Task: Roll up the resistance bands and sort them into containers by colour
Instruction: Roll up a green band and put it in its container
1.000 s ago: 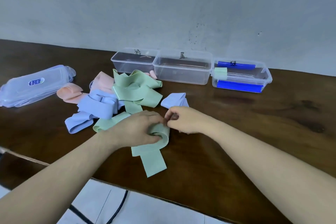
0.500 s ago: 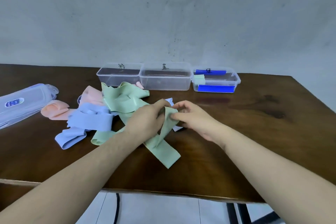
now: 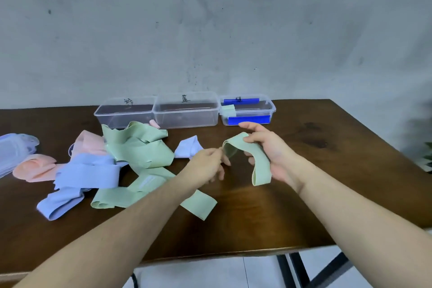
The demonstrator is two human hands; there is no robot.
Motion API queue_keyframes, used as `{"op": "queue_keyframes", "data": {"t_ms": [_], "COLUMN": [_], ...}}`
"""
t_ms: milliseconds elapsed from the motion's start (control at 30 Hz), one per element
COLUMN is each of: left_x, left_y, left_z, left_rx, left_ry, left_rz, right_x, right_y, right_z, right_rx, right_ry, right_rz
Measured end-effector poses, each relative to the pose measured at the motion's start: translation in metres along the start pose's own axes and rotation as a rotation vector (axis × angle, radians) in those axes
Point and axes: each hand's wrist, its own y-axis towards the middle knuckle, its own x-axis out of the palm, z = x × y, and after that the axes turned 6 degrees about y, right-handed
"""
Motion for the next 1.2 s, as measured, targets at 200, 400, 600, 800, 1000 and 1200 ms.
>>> {"op": "queue_keyframes", "data": {"t_ms": [200,400,600,800,1000,1200], "left_x": [0.024,0.043,0.054,0.067,0.085,0.093], "left_y": [0.009,0.039,0.064,0.098,0.146,0.180], "left_z": [0.033,0.048,0.070,0.080,0.072,0.068], "left_rx": [-0.277,-0.286,-0.185,-0.157,-0.131,-0.072], "left_ry": [-1.137,-1.166,-1.094,-0.920,-0.682,-0.300], "left_rz": [-0.329,-0.122,-0.090,-0.093,0.117,0.257], "right_x": [-0.024,-0.053,-0.078,-0.096,-0.123,-0.146], "right_y": [-0.021,-0.036,-0.030,-0.002,0.045,0.086], "right_z": [-0.010,-0.008,-0.009,-0.004,-0.005,-0.010], "right_rx": [0.067,0.168,0.364,0.328,0.259,0.270], "right_ry": [0.010,-0.161,-0.394,-0.575,-0.847,-1.117], "right_rz": [-0.013,0.032,0.056,-0.085,-0.099,-0.195]}}
